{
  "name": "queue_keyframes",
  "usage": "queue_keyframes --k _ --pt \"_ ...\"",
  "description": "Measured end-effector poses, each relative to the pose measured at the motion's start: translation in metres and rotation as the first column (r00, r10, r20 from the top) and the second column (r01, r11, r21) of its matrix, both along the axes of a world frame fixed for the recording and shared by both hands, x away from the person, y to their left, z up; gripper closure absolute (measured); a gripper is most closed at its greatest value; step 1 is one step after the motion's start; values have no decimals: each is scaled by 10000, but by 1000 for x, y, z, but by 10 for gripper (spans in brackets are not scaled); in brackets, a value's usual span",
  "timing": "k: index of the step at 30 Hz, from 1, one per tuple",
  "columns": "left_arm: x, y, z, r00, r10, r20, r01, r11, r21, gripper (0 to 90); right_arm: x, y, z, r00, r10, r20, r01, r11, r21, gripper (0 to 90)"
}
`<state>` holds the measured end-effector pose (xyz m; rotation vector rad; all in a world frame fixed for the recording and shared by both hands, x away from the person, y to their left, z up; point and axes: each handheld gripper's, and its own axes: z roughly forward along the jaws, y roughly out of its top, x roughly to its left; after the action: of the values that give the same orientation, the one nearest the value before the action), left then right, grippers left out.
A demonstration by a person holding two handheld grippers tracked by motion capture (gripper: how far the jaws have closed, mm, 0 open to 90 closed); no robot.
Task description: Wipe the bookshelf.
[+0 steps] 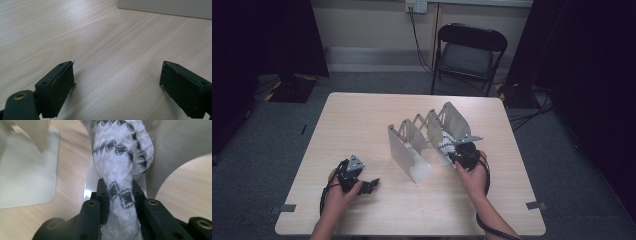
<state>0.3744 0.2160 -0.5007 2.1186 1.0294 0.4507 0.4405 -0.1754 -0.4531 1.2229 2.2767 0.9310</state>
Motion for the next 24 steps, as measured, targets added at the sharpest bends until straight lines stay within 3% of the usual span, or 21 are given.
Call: queue_keyframes --k 4,9,11,15,24 --pt "0 0 0 10000 -1 4 1 10000 1 120 -2 -2 33 9979 267 595 -278 9995 179 762" --pt "0 0 0 10000 -1 3 1 10000 3 120 0 3 76 9883 570 1414 -645 9967 486 762" --pt "0 0 0 10000 3 0 -3 10000 -4 120 2 7 84 9862 775 1464 -857 9950 505 762" --pt "0 0 0 10000 1 -1 -1 10000 -8 120 5 10 77 9877 997 1205 -1060 9932 477 762" --pt "0 0 0 10000 1 -7 -1 10000 -6 120 5 7 26 9922 1219 272 -1223 9924 132 762"
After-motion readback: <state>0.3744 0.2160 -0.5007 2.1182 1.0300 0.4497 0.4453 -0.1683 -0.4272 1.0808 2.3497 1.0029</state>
